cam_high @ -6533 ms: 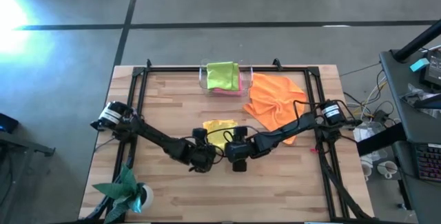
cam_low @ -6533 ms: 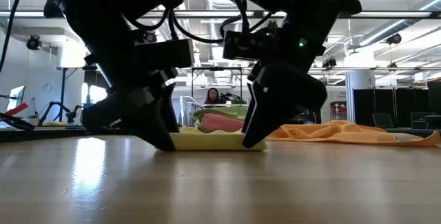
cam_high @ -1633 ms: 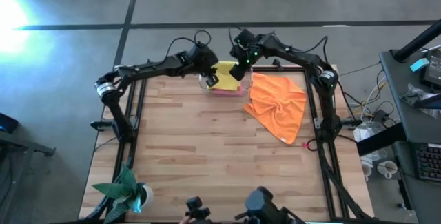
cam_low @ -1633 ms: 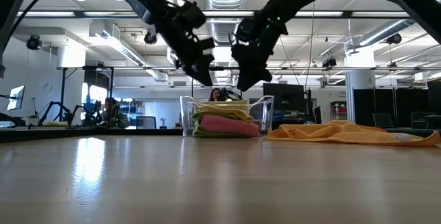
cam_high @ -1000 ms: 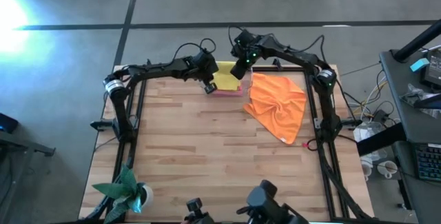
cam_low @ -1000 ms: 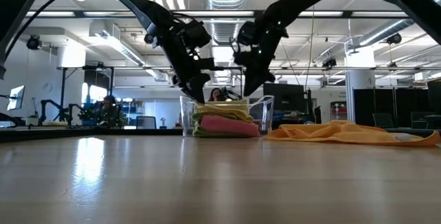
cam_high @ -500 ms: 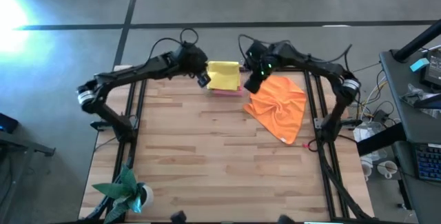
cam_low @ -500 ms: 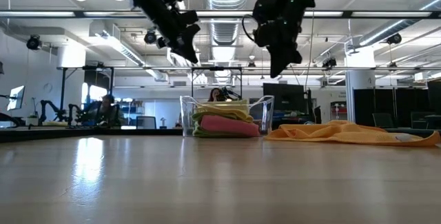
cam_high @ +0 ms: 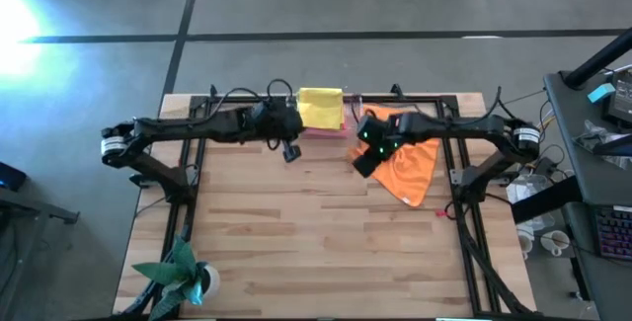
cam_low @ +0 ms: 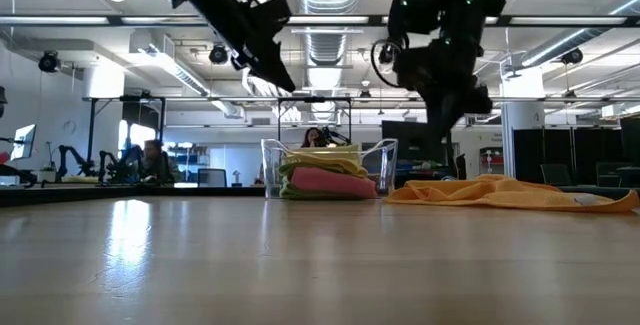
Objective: Fold microfiber towels
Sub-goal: Fold the orange microfiber towel
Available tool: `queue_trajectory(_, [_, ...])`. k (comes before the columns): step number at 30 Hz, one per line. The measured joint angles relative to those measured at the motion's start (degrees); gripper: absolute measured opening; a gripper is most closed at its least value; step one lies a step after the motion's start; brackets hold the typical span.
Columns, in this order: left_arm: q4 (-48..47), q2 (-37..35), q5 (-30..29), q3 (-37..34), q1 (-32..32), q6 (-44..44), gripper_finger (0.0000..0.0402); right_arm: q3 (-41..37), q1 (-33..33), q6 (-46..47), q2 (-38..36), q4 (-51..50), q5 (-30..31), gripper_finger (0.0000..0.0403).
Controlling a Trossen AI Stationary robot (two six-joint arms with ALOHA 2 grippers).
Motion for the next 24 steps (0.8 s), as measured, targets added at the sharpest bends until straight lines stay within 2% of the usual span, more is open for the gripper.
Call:
queue_trajectory(10, [-4.3,0.0,-0.1,-0.1,-8.3,-1.6,0.0000,-10.4,3.1,13.9,0.7,5.4,11.3,0.0013])
queue_trajectory(16, [-6.4,-0.5,-5.0,-1.4,-11.5,-3.0,0.0000,-15.2,3.3,17.0,0.7,15.7,11.7,0.0013])
queue_trajectory(24, [-7.5,-2.0,-5.9,-1.7,-12.9,-6.2,0.0000,-18.1,4.9,23.6,1.1,18.1,11.5,0.0013])
